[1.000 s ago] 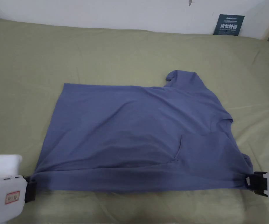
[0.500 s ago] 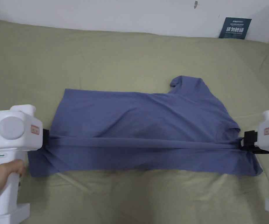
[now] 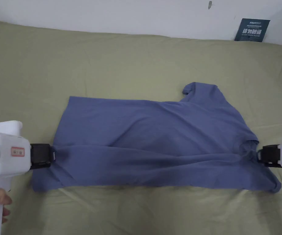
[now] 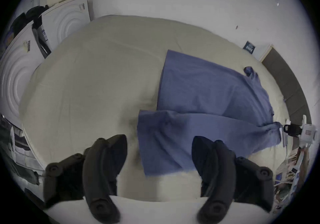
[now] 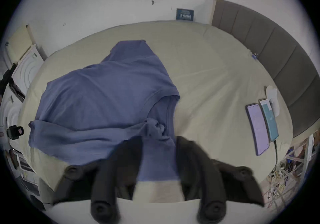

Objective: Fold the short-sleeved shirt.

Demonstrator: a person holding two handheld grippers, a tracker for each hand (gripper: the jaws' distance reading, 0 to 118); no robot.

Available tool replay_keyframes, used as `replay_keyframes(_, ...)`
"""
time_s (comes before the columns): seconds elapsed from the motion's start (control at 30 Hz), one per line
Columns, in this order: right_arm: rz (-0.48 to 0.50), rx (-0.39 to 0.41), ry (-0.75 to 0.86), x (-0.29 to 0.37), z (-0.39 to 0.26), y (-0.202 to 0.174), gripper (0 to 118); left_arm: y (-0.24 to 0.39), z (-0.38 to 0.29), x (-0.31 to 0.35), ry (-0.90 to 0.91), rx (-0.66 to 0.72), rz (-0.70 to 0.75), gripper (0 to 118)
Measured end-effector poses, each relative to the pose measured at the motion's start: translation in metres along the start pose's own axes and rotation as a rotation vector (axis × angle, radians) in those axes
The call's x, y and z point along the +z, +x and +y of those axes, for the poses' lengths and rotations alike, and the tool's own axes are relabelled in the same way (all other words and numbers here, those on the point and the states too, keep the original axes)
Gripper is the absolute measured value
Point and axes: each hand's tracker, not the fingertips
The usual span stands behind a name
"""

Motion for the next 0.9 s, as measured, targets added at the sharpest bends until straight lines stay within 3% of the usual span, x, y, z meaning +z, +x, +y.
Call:
replay_keyframes(0.07, 0.001, -0.007, 0.027, 0.008, -0.015, 0.001, 9, -0.003, -0.017, 0.016, 0.021, -0.017, -0.011, 58)
replay_keyframes(0.1, 0.018, -0.025, 0.036, 0.012, -0.023, 0.003, 0, -0.001, -0.024, 0.019, 0.016, -0.013, -0.009, 12)
replay_keyframes(0.13, 0.044, -0.04, 0.031, 0.012, -0.03, 0.005, 0, -0.003, -0.033, 0.02, 0.013, -0.004, 0.002, 0)
replay_keyframes(0.2, 0.055, -0.047, 0.023, 0.014, -0.044, -0.002, 0, -0.006, -0.048, 0.013, -0.025, -0.032, -0.044, 0)
replay_keyframes(0.3, 0.063, -0.05, 0.008, 0.012, -0.055, -0.005, 0, -0.004, -0.056, 0.001, -0.01, -0.034, 0.0, 0)
replay_keyframes(0.33, 0.067, -0.053, 0.003, 0.011, -0.057, -0.006, 0, -0.005, -0.056, -0.004, -0.005, -0.035, 0.003, 7)
replay_keyframes(0.37, 0.065, -0.053, 0.0, 0.01, -0.059, -0.006, 0, -0.003, -0.053, -0.005, -0.004, -0.038, -0.005, 27)
replay_keyframes(0.4, 0.06, -0.05, -0.005, 0.009, -0.061, -0.006, 0, -0.005, -0.052, -0.012, -0.004, -0.028, -0.016, 61)
replay_keyframes(0.43, 0.064, -0.049, -0.009, 0.011, -0.063, -0.009, 0, -0.007, -0.05, -0.02, -0.01, -0.023, -0.03, 76)
replay_keyframes(0.47, 0.067, -0.049, -0.012, 0.011, -0.066, -0.009, 0, -0.009, -0.049, -0.027, -0.011, -0.032, -0.029, 79)
replay_keyframes(0.57, 0.071, -0.052, -0.02, 0.01, -0.072, -0.008, 0, -0.007, -0.046, -0.045, -0.027, -0.048, 0.037, 78)
replay_keyframes(0.6, 0.071, -0.055, -0.024, 0.009, -0.074, -0.008, 0, -0.011, -0.047, -0.056, -0.072, -0.033, 0.062, 72)
replay_keyframes(0.67, 0.071, -0.061, -0.037, 0.007, -0.078, -0.007, 0, -0.008, -0.054, -0.065, -0.104, -0.022, 0.033, 31)
replay_keyframes(0.8, 0.063, -0.071, -0.048, 0.006, -0.087, -0.005, 1, 0.005, -0.058, -0.047, -0.046, -0.095, 0.076, 13)
replay_keyframes(0.83, 0.061, -0.066, -0.047, 0.006, -0.087, -0.004, 14, 0.005, -0.056, -0.047, -0.06, -0.095, 0.078, 13)
replay_keyframes(0.9, 0.059, -0.053, -0.035, 0.006, -0.081, -0.002, 79, 0.013, -0.051, -0.043, -0.067, -0.108, 0.084, 12)
